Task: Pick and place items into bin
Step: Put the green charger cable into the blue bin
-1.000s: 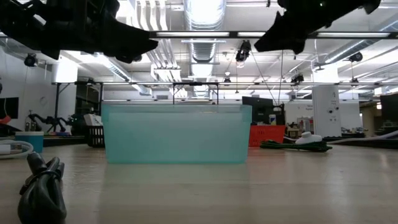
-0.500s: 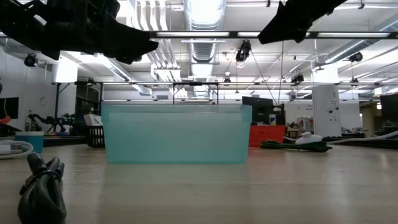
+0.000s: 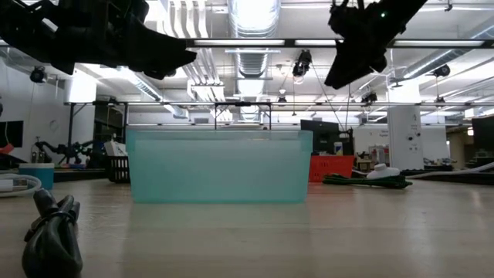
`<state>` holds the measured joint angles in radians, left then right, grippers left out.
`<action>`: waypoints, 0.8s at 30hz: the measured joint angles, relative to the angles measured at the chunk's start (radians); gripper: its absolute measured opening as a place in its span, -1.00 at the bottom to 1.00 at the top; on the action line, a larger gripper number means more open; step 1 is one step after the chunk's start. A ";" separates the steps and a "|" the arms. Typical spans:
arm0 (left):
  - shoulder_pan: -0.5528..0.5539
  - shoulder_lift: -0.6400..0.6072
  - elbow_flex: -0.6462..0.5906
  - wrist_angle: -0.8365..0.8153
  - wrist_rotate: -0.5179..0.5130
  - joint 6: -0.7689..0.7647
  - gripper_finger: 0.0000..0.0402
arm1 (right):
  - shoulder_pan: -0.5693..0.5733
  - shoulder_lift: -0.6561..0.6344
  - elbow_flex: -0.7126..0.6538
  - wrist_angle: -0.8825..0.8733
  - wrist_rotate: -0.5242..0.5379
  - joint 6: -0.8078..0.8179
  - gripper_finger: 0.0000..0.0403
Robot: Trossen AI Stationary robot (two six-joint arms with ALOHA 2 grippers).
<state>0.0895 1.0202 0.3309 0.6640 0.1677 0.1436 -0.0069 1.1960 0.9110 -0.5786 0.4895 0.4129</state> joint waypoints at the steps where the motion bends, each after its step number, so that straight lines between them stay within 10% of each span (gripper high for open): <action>1: 0.000 0.000 0.000 0.000 0.000 0.000 0.18 | -0.005 0.014 0.013 -0.025 -0.001 0.005 -0.11; 24: 0.000 0.001 0.000 -0.015 0.000 0.000 0.18 | -0.158 0.409 0.186 -0.410 -0.350 0.110 -0.18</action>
<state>0.0893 1.0208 0.3313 0.6494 0.1677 0.1432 -0.1645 1.6051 1.0967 -0.9882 0.1392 0.5226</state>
